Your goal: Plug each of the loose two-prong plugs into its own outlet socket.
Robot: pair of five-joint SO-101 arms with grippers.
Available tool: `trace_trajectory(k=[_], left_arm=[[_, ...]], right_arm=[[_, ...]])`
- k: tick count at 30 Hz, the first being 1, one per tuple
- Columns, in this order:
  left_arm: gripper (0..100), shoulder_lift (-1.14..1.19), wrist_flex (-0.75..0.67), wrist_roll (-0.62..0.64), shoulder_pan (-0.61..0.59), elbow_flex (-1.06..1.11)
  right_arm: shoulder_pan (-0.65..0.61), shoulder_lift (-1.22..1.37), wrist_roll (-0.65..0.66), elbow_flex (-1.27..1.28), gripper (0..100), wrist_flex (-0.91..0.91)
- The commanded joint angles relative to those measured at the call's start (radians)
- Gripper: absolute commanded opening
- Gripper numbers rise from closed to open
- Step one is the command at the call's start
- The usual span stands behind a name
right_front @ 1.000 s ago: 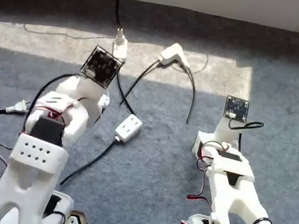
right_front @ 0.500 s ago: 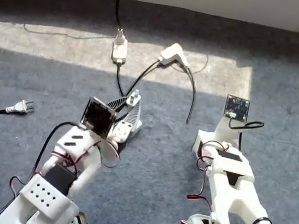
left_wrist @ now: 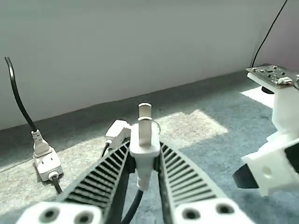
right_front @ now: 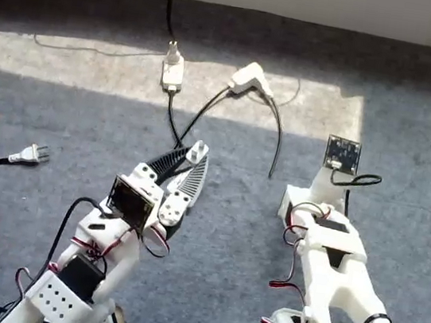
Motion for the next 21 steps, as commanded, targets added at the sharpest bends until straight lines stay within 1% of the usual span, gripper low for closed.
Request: trace_trajectory(k=[1, 4, 9, 12, 15, 17, 18, 21], left_arm=[[1, -0.012, 0.034, -0.006, 0.101, 0.027], [1, -0.012, 0.04, -0.006, 0.136, 0.027], [1, -0.012, 0.038, -0.006, 0.143, 0.027], [1, -0.012, 0.038, -0.006, 0.15, 0.027], [1, -0.01, 0.04, -0.006, 0.188, 0.027], [1, -0.01, 0.051, -0.008, 0.22, 0.027], [1, -0.01, 0.058, -0.009, 0.234, 0.027], [1, -0.01, 0.063, -0.011, 0.26, 0.027]], right_arm=[[-0.012, -0.133, 0.006, -0.048, 0.8, -0.007], [-0.058, -0.317, 0.006, -0.048, 0.8, 0.099], [-0.229, -0.685, 0.011, -0.041, 0.8, 0.298], [-0.259, -0.905, 0.012, -0.039, 0.7, 0.374], [-0.272, -1.106, 0.02, -0.036, 0.7, 0.455], [-0.315, -1.225, 0.091, -0.012, 0.7, 0.489], [-0.354, -1.283, 0.149, 0.021, 0.7, 0.49], [-0.524, -1.458, 0.341, 0.156, 0.7, 0.49]])
